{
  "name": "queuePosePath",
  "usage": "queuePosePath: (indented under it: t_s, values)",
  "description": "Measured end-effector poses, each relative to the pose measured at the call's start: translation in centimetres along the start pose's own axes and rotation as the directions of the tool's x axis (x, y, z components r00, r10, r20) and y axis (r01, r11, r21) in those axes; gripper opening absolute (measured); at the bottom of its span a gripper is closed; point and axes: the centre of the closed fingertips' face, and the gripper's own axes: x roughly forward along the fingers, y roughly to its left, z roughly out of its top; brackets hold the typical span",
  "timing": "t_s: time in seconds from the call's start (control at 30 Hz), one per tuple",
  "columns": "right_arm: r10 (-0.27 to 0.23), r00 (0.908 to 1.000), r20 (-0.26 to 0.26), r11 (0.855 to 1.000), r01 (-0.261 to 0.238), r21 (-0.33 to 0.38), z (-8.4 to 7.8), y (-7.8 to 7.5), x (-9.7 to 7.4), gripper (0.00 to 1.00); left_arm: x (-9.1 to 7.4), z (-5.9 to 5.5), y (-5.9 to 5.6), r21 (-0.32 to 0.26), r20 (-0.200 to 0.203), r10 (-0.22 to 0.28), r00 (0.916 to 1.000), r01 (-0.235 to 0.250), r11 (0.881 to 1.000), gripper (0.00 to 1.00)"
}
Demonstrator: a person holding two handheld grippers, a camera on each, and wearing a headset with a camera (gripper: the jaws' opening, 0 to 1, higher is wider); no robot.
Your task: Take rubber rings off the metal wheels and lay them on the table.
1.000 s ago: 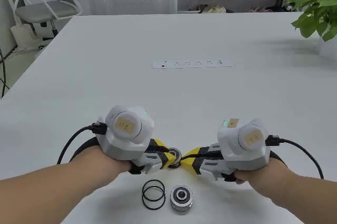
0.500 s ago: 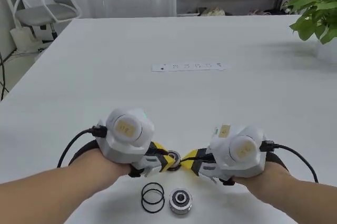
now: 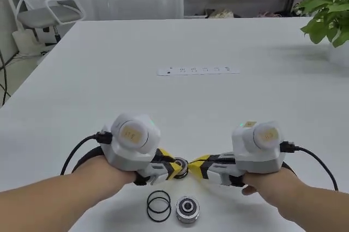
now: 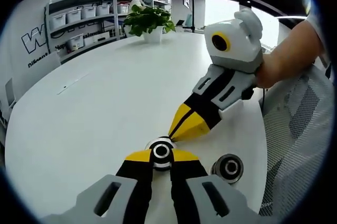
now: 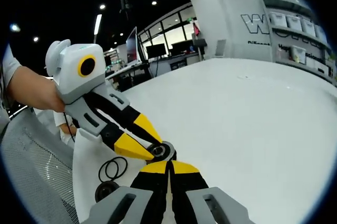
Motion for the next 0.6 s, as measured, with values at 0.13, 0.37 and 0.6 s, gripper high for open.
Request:
queuePosePath:
  t_s: [0.13,0.37,0.6]
  values:
    - [0.002,0.9999,0.011,1.000,-0.002,0.009,0.16,0.06,0.00,0.00,0.01,-0.01,0.01,0.000,-0.001,0.003,1.0000,-0.003,1.000,0.07]
    - [-0.007,1.0000,0.004,0.995,0.007,-0.096,0.41,0.42,0.11,0.00,0.02,-0.02,0.06,0.001,-0.001,0.008,1.0000,-0.008,1.000,0.07]
    - [-0.014,0.9998,-0.013,0.981,0.011,-0.193,0.41,0.61,0.14,0.00,0.04,0.00,0.08,0.004,-0.001,0.010,1.0000,-0.010,1.000,0.07]
